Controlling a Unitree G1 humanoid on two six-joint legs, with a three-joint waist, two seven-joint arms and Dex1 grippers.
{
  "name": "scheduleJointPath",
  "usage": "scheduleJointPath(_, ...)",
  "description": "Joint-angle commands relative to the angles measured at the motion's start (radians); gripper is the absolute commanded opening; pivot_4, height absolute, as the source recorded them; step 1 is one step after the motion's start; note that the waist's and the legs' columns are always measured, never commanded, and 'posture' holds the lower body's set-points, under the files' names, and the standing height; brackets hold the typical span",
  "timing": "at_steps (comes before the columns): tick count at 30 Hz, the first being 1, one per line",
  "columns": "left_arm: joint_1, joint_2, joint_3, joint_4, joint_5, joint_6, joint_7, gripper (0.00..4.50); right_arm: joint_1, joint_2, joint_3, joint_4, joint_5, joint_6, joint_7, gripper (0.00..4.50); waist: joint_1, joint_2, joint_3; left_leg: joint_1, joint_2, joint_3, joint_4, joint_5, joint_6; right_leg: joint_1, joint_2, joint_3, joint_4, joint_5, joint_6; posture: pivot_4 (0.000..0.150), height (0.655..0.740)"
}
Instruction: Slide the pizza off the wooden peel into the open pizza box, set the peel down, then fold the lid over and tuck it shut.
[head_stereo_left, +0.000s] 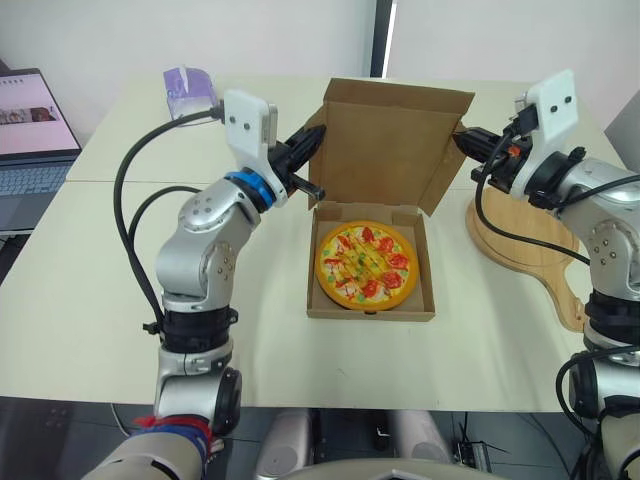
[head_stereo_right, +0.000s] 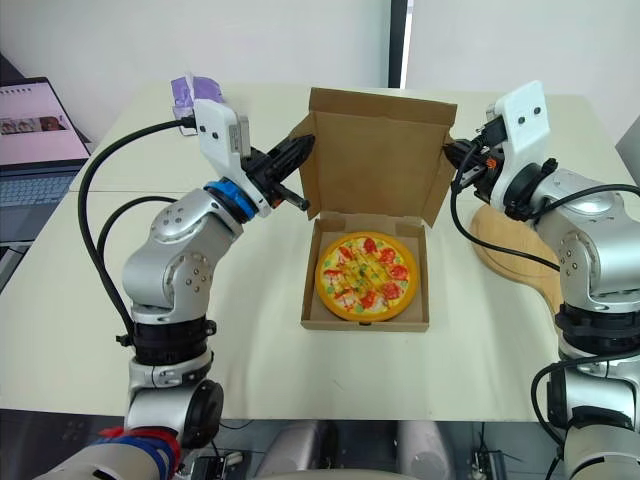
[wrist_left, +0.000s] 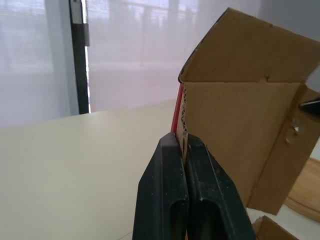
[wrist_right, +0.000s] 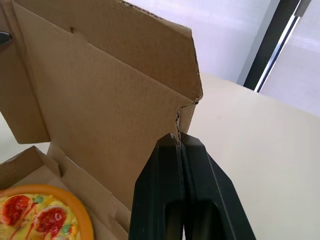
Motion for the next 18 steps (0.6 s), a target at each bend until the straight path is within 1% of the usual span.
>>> scheduleJointPath(1, 0.005, -0.017, -0.014, -0.094, -0.040, -0.008, 0.020, 0.00, -0.011, 0.002, -0.007, -0.069, 0.047, 0.036, -0.001, 0.04, 0.000, 0.000, 0.000, 0.000, 0.000, 0.000, 0.000, 0.000, 0.000, 0.000, 0.000, 0.000, 0.000, 0.000, 0.000, 0.150, 0.7251)
scheduleJointPath(4, -0.007, 0.008, -0.006, -0.030, -0.032, -0.045, 0.003, 0.00, -0.012, -0.002, 0.000, -0.054, 0.023, 0.008, -0.012, 0.04, 0.000, 0.000, 0.000, 0.001, 0.000, 0.000, 0.000, 0.000, 0.000, 0.001, 0.000, 0.000, 0.000, 0.000, 0.000, 0.150, 0.7251)
scheduleJointPath(11, -0.198, 0.065, -0.001, 0.387, 0.020, -0.271, -0.095, 0.00, -0.063, -0.025, 0.068, 0.131, -0.085, -0.152, 0.009, 0.04, -0.001, 0.000, 0.000, 0.000, -0.001, 0.000, 0.002, 0.000, 0.000, 0.001, 0.000, -0.001, 0.000, 0.000, 0.000, 0.150, 0.7251)
scheduleJointPath(18, -0.415, 0.083, 0.001, 0.837, 0.096, -0.533, -0.131, 0.00, -0.175, -0.020, 0.125, 0.362, -0.173, -0.312, 0.050, 0.04, -0.003, 0.000, 0.000, 0.000, -0.001, 0.001, 0.003, 0.000, 0.000, 0.001, 0.000, -0.001, 0.000, 0.000, 0.000, 0.150, 0.7251)
